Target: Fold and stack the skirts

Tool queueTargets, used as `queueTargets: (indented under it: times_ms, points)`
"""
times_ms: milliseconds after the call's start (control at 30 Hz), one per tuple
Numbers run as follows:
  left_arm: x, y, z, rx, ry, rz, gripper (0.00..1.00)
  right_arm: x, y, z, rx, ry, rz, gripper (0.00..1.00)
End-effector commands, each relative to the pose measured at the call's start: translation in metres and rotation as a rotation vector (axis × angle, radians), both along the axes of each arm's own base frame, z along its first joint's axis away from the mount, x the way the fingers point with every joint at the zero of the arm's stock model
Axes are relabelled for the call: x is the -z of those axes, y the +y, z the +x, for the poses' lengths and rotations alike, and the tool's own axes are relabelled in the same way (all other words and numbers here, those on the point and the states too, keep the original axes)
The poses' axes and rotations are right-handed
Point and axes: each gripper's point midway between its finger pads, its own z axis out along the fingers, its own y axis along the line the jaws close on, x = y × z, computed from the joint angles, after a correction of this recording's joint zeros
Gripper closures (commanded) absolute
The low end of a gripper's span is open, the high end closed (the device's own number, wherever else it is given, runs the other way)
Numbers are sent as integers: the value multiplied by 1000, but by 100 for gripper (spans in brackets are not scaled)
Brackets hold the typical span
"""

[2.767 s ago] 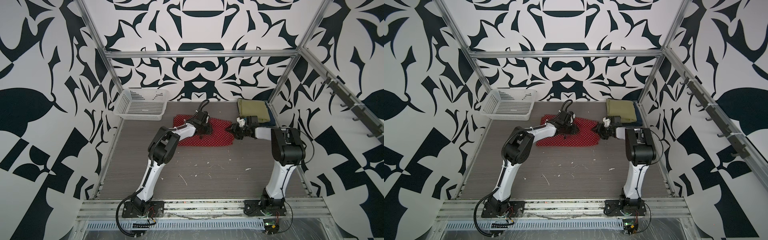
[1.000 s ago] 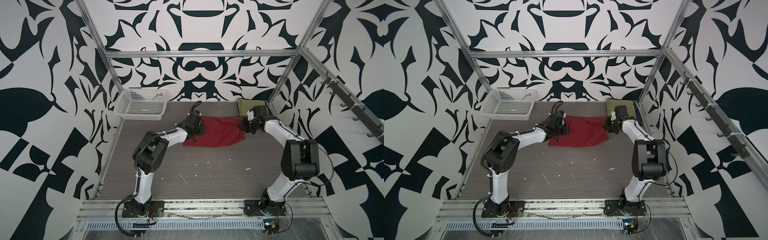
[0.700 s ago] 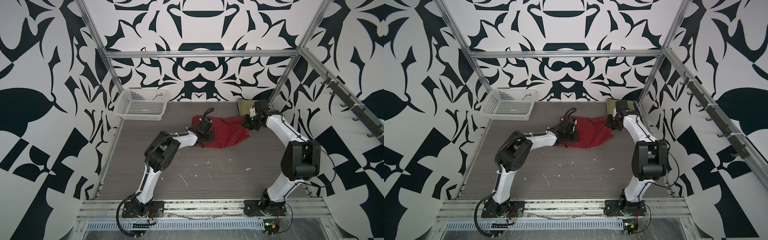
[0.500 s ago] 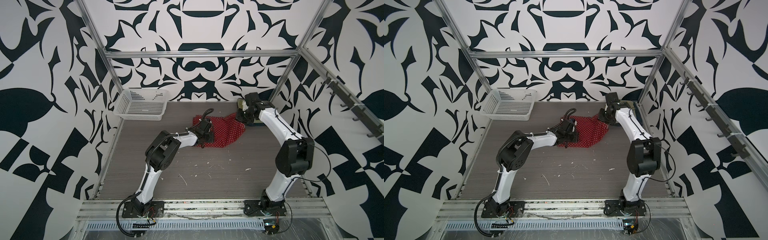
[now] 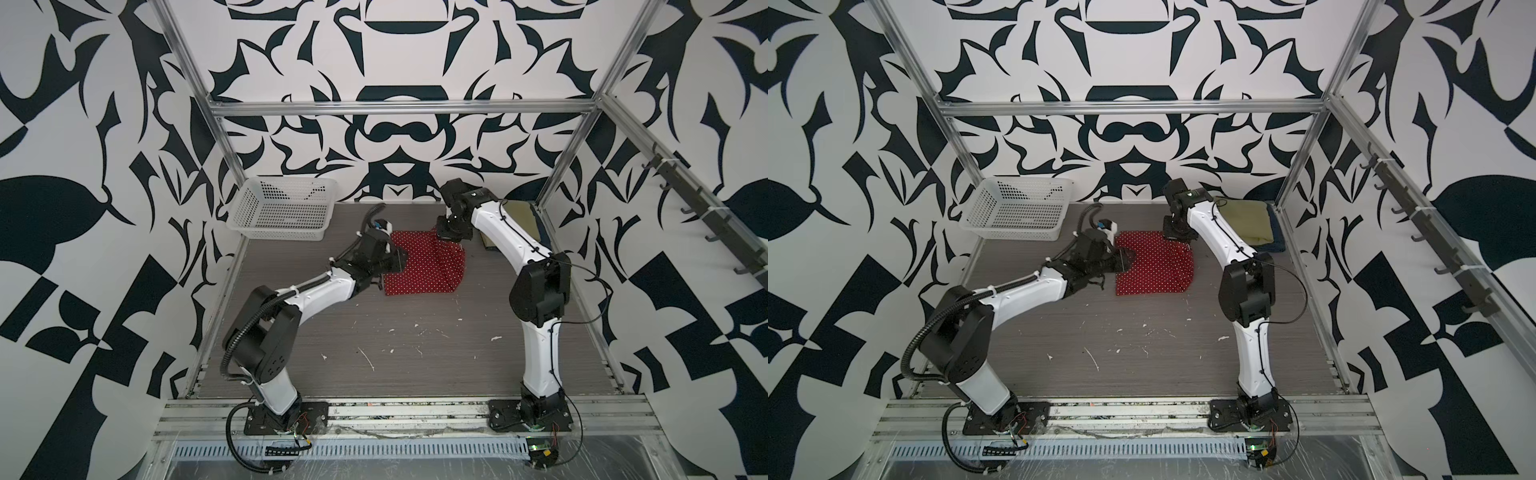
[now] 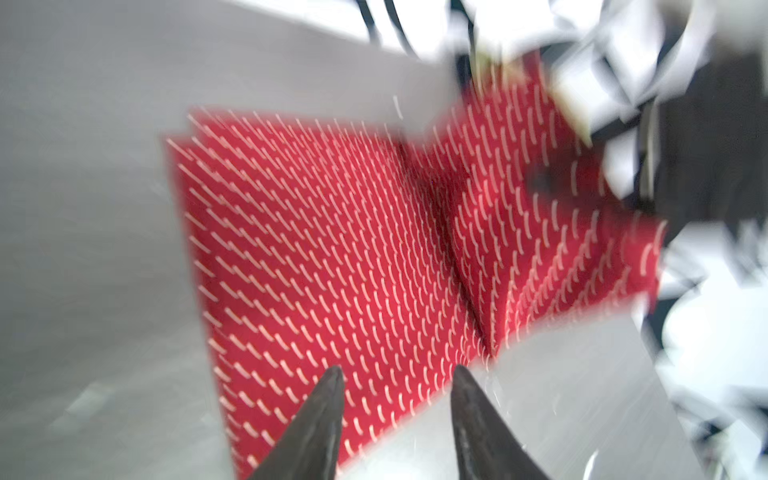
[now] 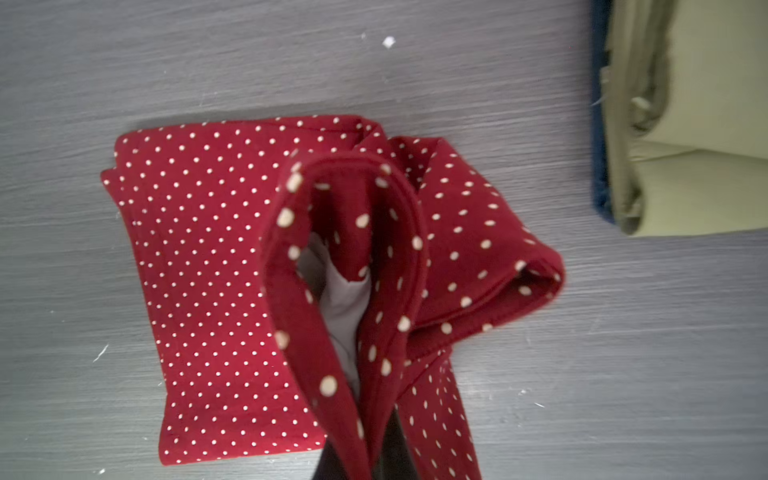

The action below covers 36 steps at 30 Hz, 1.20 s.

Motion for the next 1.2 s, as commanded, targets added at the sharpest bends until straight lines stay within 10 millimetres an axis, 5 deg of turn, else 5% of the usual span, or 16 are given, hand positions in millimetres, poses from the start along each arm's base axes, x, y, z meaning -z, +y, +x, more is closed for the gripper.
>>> queueTargets:
  times_ms: [0,100,267,567,1167]
  points:
    - [72,26,2,-40,226,-23,43,-35,4,0,11,-68,12,100]
    - [92,27,5,-51,239,-33,41,-33,15,-2,-3,-60,28,100]
    - [116,13,11,-21,276,-47,54,-30,42,-3,-26,-60,107,100]
    - [139,-3,12,26,311,-59,89,-16,95,-7,-94,-36,154,100]
    - [135,-8,14,33,301,-57,94,27,163,-1,-132,21,261,100]
